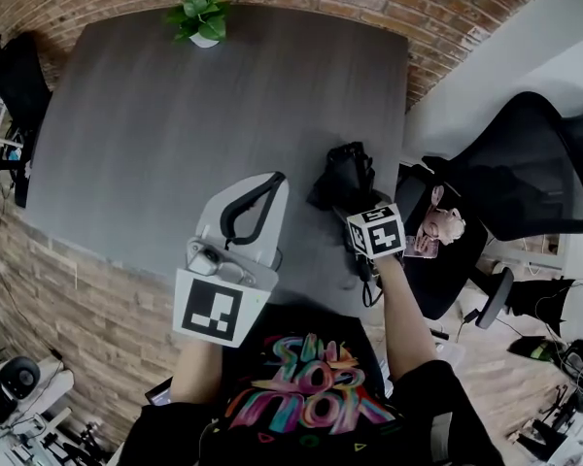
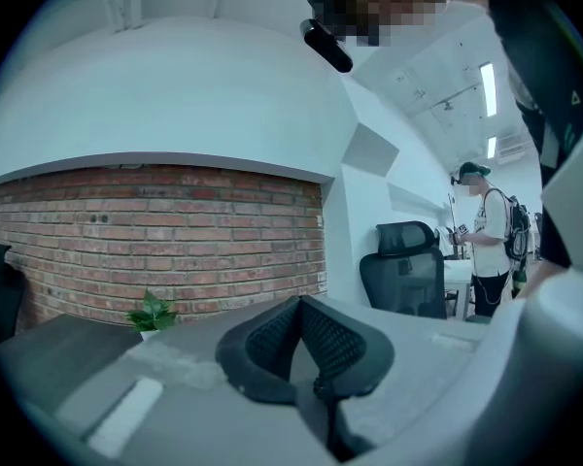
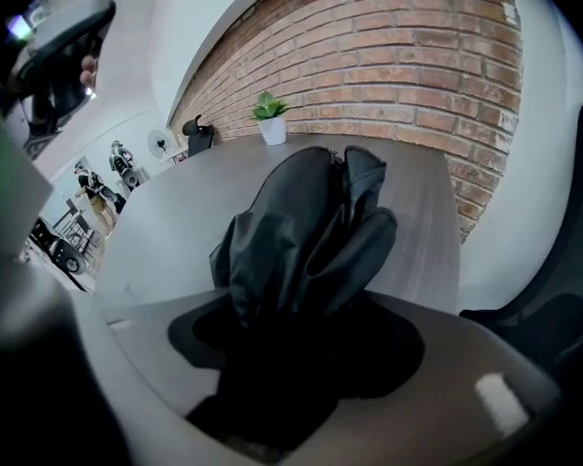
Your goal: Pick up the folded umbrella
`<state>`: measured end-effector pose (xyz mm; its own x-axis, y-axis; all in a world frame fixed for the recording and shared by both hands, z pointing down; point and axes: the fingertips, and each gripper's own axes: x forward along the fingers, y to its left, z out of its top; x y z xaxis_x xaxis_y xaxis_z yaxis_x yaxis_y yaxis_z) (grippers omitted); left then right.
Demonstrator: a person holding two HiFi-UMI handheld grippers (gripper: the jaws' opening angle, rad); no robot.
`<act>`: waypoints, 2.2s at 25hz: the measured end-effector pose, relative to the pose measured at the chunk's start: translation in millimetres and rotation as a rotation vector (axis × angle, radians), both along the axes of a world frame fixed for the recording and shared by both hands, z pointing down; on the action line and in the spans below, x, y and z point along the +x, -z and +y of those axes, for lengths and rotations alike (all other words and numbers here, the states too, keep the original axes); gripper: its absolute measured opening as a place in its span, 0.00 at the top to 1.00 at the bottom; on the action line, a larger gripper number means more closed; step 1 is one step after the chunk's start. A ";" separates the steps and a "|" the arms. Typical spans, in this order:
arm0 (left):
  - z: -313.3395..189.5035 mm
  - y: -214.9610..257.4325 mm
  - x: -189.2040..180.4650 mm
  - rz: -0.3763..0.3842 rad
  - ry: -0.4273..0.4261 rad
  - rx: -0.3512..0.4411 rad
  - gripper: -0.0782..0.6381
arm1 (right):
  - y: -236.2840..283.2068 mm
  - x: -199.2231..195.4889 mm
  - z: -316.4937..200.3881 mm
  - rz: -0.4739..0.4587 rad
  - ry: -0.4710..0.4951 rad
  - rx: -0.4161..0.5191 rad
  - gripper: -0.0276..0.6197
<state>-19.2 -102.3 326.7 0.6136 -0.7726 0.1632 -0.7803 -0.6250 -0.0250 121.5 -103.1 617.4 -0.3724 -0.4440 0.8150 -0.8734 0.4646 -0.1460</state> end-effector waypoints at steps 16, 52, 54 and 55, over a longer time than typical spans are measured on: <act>11.8 20.1 -22.1 0.016 0.022 0.041 0.89 | 35.0 -24.3 23.9 -0.099 0.018 0.054 0.56; 21.3 54.2 6.5 0.062 -0.096 0.120 0.89 | 316.1 9.5 52.0 -0.301 -0.167 0.784 0.56; 21.2 54.0 7.4 0.062 -0.098 0.120 0.89 | 323.8 10.1 56.3 -0.324 -0.175 0.820 0.56; 21.3 53.7 8.1 0.062 -0.100 0.120 0.89 | 327.3 10.7 58.4 -0.326 -0.175 0.837 0.56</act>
<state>-11.1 -81.0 273.0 0.6945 -0.7188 0.0329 -0.7166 -0.6951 -0.0585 132.2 -44.7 290.1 -0.3991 -0.9144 0.0673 -0.9160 0.3944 -0.0732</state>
